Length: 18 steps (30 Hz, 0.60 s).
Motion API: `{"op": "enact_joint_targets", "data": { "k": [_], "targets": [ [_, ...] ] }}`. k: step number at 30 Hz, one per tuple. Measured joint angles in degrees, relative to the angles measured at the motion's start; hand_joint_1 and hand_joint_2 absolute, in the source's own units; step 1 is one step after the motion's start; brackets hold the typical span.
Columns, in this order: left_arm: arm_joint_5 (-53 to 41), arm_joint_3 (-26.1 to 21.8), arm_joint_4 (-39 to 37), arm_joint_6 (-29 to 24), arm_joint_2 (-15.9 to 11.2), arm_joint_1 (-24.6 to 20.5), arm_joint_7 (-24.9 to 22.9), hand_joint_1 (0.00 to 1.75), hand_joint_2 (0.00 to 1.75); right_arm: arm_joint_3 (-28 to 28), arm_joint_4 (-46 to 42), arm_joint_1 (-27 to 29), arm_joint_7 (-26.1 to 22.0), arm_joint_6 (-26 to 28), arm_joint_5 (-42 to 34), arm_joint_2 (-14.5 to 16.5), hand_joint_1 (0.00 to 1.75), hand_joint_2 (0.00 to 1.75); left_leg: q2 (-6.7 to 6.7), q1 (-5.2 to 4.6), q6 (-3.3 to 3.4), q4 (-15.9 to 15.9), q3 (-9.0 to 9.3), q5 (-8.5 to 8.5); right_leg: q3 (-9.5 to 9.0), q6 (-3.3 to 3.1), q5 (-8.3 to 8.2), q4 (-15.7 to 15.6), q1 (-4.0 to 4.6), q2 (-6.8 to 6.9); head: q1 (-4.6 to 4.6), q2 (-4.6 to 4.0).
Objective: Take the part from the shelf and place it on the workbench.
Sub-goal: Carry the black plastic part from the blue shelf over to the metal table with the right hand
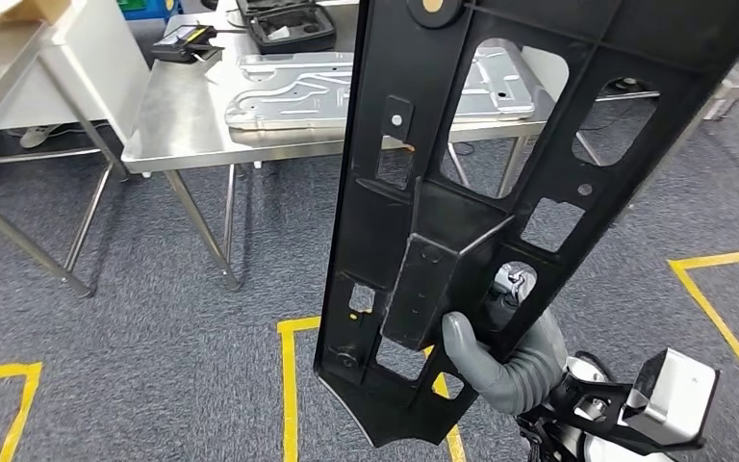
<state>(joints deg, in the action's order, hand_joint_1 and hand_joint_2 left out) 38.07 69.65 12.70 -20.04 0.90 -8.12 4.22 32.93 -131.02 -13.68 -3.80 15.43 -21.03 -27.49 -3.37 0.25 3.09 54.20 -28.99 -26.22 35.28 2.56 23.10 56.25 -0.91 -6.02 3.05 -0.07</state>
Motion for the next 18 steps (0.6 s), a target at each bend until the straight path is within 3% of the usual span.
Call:
{"op": "enact_joint_targets", "data": {
  "k": [1,3,5,6,7,9,11,15,16,18],
  "targets": [
    [-0.05,0.02,0.0,-0.25,0.03,0.07,0.22,0.0,1.75,0.03,0.08,-0.06,-0.15,0.01,0.38,-0.01,1.75,1.75,0.55,0.16,0.3,-0.34,0.31,0.21,0.79,0.17,1.05,1.74,0.14,1.59,0.09,0.0],
    [-0.08,0.03,0.0,-0.58,0.02,0.28,0.42,0.0,1.75,0.15,0.3,-0.17,-0.31,0.03,1.33,-0.02,1.75,1.75,1.58,0.23,0.6,-0.6,0.57,0.36,4.06,0.43,4.52,8.65,0.13,4.64,0.26,0.0],
    [-0.04,0.03,0.0,-0.71,0.0,0.4,0.28,0.0,1.75,0.45,0.6,-0.12,-0.32,0.1,2.14,-0.01,1.75,1.75,2.56,0.26,0.6,-0.58,0.54,0.31,7.36,0.78,6.68,15.29,-0.21,5.37,0.26,0.0],
    [-0.02,0.03,0.0,-0.73,-0.01,0.42,0.13,0.0,1.75,0.63,0.76,-0.1,-0.3,0.15,2.39,-0.01,1.75,1.75,2.93,0.31,0.53,-0.57,0.56,0.25,7.67,0.94,6.36,15.94,-0.36,5.45,0.26,0.0],
    [0.04,0.03,0.0,-0.73,-0.01,0.41,-0.04,0.0,1.75,0.77,0.91,-0.09,-0.28,0.2,2.63,-0.01,1.75,1.75,3.21,0.39,0.39,-0.55,0.64,0.15,6.64,1.08,5.01,14.06,-0.52,5.54,0.26,0.0],
    [0.14,0.02,0.0,-0.7,-0.04,0.4,-0.34,0.0,1.75,0.97,1.12,-0.1,-0.27,0.28,2.85,-0.01,1.75,1.75,3.52,0.43,-0.14,-0.47,0.94,-0.2,2.03,1.36,1.67,5.79,-0.78,6.18,0.27,0.0],
    [0.2,0.01,0.0,-0.65,-0.13,0.4,-0.52,0.0,1.75,1.14,1.25,-0.1,-0.27,0.36,2.96,0.01,1.75,1.75,3.69,0.21,-0.85,-0.4,1.11,-0.64,-1.22,1.04,0.32,-0.03,-0.75,6.53,0.22,0.0],
    [0.34,0.01,0.0,-0.6,-0.22,0.35,-0.63,0.0,1.75,1.32,1.43,-0.08,-0.25,0.52,3.18,0.02,1.75,1.75,3.87,0.47,-2.12,-0.05,1.16,-1.38,-1.63,-0.62,0.57,-0.96,-0.41,6.11,0.16,0.0],
    [0.38,0.01,0.0,-0.6,-0.23,0.33,-0.64,0.0,1.75,1.34,1.44,-0.09,-0.2,0.55,3.33,0.02,1.75,1.75,3.86,0.57,-2.39,1.61,0.47,-2.35,-1.7,-1.0,0.58,-1.02,-0.43,6.07,0.14,0.0],
    [0.51,-0.03,0.0,-0.6,-0.22,0.09,-0.6,0.0,1.75,1.38,1.45,-0.1,-0.02,0.58,3.6,0.02,1.75,1.75,3.81,0.6,-2.69,8.53,-2.86,-5.72,-1.79,-1.5,0.68,-1.04,-0.36,6.08,0.1,0.0]
  ]
}}
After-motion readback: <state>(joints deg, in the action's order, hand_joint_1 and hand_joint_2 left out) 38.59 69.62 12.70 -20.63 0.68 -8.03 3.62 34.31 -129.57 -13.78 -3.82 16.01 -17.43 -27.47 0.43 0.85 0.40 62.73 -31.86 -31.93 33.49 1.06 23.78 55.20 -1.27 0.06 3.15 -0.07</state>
